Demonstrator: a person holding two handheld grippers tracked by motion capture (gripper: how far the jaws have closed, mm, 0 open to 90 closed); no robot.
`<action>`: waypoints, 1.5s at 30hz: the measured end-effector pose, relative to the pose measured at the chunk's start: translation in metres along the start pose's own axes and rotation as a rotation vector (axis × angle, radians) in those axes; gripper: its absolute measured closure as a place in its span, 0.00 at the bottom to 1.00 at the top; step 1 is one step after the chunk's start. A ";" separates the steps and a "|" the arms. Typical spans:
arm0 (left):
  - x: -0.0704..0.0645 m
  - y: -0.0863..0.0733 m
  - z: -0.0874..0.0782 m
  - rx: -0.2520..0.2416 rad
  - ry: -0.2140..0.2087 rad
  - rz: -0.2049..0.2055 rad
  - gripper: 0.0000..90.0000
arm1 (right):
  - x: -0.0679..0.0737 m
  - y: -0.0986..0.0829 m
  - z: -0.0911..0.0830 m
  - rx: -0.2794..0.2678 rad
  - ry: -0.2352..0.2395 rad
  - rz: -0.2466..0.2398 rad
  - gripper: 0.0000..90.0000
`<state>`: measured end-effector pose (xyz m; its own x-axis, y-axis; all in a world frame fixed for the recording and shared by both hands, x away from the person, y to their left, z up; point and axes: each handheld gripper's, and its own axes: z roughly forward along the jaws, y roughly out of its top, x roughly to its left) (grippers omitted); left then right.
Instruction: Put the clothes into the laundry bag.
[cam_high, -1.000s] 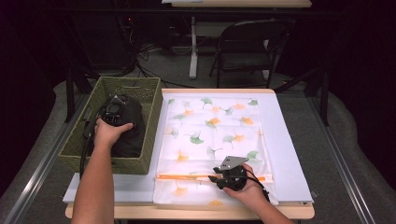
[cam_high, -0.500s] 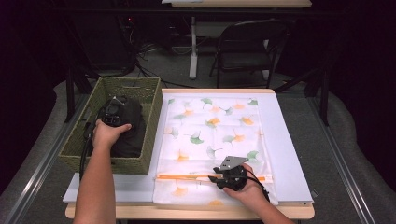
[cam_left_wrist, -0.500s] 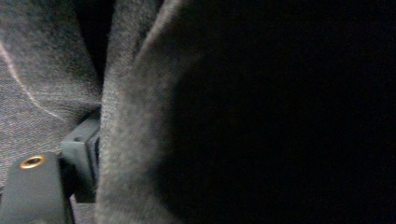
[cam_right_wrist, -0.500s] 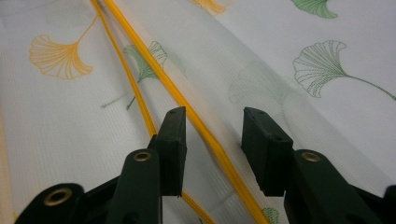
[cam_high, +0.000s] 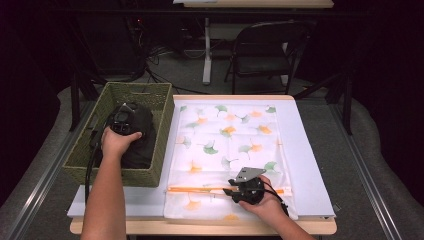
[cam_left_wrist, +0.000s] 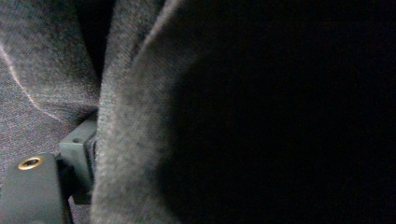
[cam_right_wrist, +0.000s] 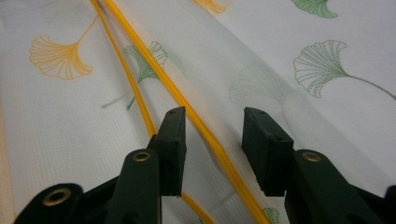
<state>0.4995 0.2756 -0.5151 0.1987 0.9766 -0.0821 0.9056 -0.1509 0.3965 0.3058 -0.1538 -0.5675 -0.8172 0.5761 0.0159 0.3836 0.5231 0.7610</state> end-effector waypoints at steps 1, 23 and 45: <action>0.001 0.000 0.000 0.001 -0.004 -0.001 0.17 | 0.000 0.000 0.000 0.000 -0.001 0.001 0.67; 0.002 -0.004 -0.018 -0.029 -0.094 -0.028 0.65 | 0.000 0.000 0.000 -0.004 0.004 0.006 0.66; -0.013 0.001 -0.086 -0.139 -0.017 0.109 0.68 | 0.000 -0.001 0.000 -0.005 0.006 -0.002 0.66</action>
<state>0.4659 0.2756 -0.4349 0.3000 0.9528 -0.0468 0.8183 -0.2318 0.5260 0.3056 -0.1543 -0.5678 -0.8206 0.5711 0.0186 0.3799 0.5211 0.7643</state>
